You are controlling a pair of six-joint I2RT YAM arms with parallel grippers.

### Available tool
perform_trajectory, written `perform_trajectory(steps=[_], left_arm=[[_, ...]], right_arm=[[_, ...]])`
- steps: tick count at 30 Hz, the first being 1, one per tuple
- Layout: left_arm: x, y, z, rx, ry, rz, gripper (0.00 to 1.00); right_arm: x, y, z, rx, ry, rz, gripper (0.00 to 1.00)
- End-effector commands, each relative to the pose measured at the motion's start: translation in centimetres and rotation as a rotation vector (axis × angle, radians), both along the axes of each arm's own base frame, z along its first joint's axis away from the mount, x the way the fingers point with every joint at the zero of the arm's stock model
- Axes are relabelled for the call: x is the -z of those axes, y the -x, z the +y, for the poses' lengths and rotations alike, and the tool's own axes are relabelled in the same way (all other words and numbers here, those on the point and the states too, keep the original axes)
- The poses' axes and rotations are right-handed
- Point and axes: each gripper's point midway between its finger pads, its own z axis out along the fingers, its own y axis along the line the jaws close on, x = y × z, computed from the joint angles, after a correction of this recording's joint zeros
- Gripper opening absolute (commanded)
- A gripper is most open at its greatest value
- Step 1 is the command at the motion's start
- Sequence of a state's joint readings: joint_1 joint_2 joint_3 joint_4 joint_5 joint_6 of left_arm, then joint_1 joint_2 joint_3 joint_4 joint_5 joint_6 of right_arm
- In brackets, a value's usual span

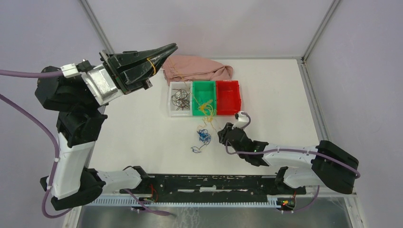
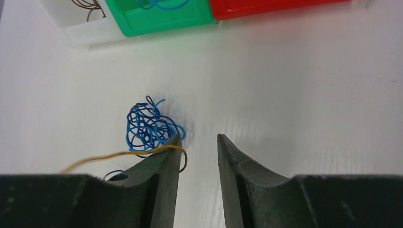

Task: Untangle the cables
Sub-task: Untie the cable.

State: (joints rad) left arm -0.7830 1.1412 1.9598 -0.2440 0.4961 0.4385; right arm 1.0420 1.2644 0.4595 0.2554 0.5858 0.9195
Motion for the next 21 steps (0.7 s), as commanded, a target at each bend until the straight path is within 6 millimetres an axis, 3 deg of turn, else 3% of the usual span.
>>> perform_trajectory(steps=[1, 5, 12, 14, 18, 21], left_arm=[[-5.7, 1.6, 3.3, -0.107, 0.136, -0.209, 0.03], [-8.6, 1.7, 5.3, -0.203, 0.226, -0.3, 0.03], [-11.9, 1.2, 8.5, -0.375, 0.387, -0.404, 0.03], [-12.4, 1.2, 8.9, -0.387, 0.41, -0.408, 0.03], [-11.3, 0.5, 7.8, -0.376, 0.362, -0.392, 0.03], [-12.8, 0.7, 9.6, -0.456, 0.462, -0.463, 0.03]], right_arm=[[1.6, 0.1, -2.3, 0.066, 0.031, 0.019, 0.4], [2.9, 0.3, -3.5, 0.092, 0.051, 0.038, 0.4], [4.5, 0.4, -4.6, 0.116, 0.089, 0.065, 0.4], [4.8, 0.5, -4.8, 0.12, 0.093, 0.07, 0.4], [3.8, 0.2, -4.8, 0.114, 0.123, 0.057, 0.4], [3.5, 0.0, -5.4, 0.131, 0.131, 0.05, 0.34]])
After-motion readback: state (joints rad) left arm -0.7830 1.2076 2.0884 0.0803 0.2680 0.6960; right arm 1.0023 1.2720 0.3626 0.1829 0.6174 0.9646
